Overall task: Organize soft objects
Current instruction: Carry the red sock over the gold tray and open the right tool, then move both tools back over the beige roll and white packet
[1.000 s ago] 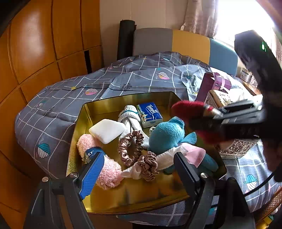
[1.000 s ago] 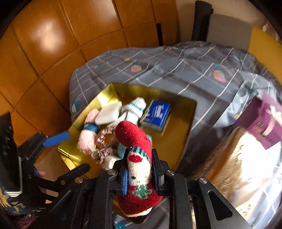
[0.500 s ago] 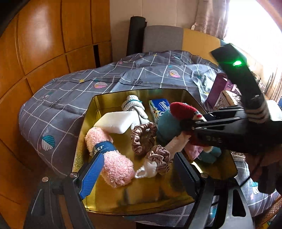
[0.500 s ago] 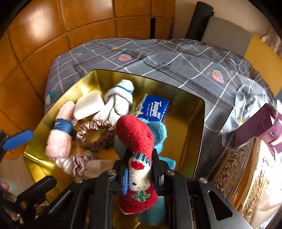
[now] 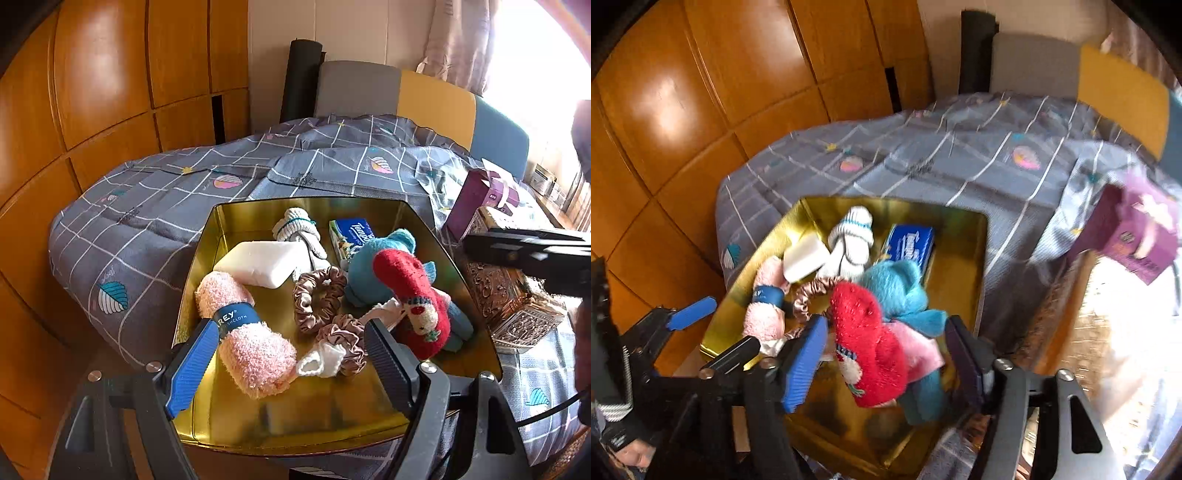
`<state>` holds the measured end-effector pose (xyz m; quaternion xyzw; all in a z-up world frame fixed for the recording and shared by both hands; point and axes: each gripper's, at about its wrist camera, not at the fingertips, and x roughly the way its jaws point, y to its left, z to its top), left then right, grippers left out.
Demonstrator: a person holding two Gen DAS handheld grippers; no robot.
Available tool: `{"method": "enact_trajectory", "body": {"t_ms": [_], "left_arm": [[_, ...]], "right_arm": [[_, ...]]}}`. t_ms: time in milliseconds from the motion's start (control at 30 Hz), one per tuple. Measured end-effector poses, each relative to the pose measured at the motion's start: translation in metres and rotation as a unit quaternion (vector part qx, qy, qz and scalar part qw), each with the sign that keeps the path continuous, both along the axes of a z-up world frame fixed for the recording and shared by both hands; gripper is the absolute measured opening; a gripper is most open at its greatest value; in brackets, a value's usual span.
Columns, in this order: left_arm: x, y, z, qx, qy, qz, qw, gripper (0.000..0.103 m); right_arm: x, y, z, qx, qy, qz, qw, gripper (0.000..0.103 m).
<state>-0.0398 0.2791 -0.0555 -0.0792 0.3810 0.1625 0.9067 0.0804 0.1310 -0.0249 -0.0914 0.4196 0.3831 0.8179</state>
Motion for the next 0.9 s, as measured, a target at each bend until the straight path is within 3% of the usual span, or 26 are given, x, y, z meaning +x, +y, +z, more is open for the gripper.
{"method": "enact_trajectory", "body": {"t_ms": [367,900], "left_arm": [[0.001,-0.022,0.019,0.018,-0.013,-0.028,0.9993,0.082],[0.007,-0.07,0.043,0.051,-0.025,-0.092,0.9942,0.082]], "right_arm": [[-0.011,-0.072,0.037,0.013,-0.087,-0.057,0.994,0.079],[0.011,-0.218,0.024,-0.009,-0.084,-0.203,0.976,0.081]]}}
